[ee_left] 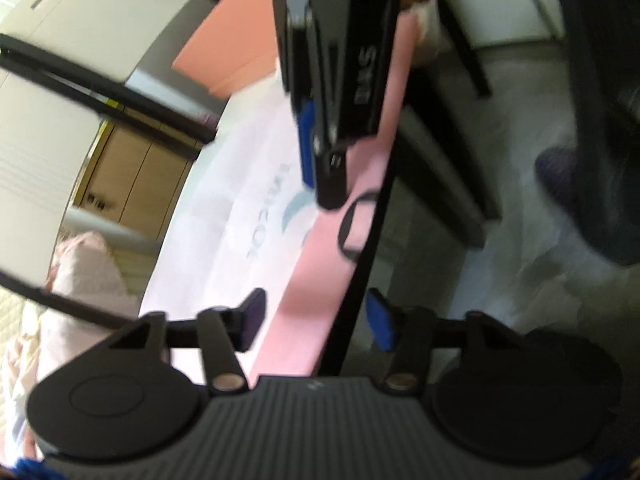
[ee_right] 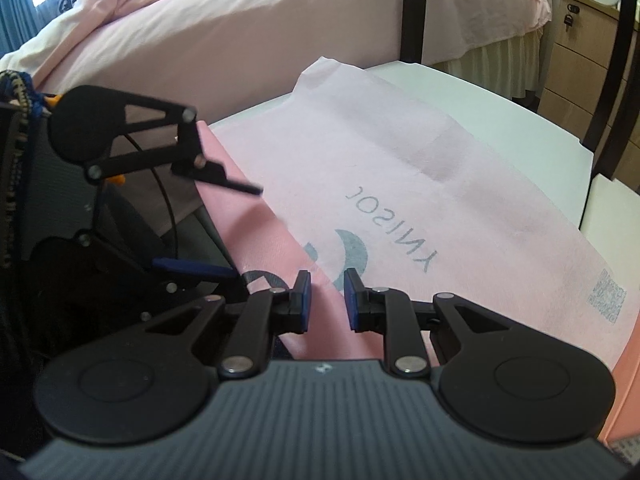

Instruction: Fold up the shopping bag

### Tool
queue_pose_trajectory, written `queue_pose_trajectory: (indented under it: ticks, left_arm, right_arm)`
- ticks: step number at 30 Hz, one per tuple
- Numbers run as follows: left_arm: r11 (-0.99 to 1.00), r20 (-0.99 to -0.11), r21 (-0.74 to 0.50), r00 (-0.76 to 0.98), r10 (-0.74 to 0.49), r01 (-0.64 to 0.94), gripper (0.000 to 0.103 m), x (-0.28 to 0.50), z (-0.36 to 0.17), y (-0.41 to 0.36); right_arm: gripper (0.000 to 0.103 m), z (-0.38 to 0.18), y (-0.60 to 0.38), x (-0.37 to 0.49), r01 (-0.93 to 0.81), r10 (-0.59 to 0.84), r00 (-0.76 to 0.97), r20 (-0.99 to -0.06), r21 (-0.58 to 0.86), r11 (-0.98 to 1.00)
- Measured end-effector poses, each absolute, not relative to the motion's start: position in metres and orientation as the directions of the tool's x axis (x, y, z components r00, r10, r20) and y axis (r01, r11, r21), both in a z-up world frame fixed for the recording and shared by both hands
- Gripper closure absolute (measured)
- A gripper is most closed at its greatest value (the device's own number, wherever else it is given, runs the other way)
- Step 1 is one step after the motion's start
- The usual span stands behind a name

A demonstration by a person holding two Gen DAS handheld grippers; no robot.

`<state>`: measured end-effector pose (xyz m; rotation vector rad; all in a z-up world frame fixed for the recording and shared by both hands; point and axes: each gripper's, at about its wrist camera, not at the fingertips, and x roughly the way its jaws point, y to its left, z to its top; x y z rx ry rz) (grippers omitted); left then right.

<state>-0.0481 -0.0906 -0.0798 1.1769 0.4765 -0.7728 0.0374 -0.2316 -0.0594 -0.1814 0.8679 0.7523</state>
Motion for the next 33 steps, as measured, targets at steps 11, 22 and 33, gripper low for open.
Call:
queue_pose_trajectory:
  ticks: [11, 22, 33]
  left_arm:
    - [0.149, -0.717, 0.626, 0.64, -0.275, 0.765, 0.06, -0.048, -0.09, -0.089]
    - [0.162, -0.72, 0.611, 0.629, -0.294, 0.775, 0.076, -0.05, -0.085, -0.086]
    - [0.405, -0.845, 0.199, 0.365, -0.39, 0.892, 0.086, 0.016, -0.046, -0.061]
  right_arm:
    - [0.081, -0.058, -0.235, 0.04, -0.665, 0.532, 0.397, -0.748, 0.165, 0.728]
    - [0.082, -0.058, -0.243, 0.037, -0.674, 0.55, 0.373, -0.747, 0.188, 0.714]
    - [0.081, -0.02, -0.244, 0.017, -0.691, 0.597, 0.59, -0.543, 0.044, 0.722]
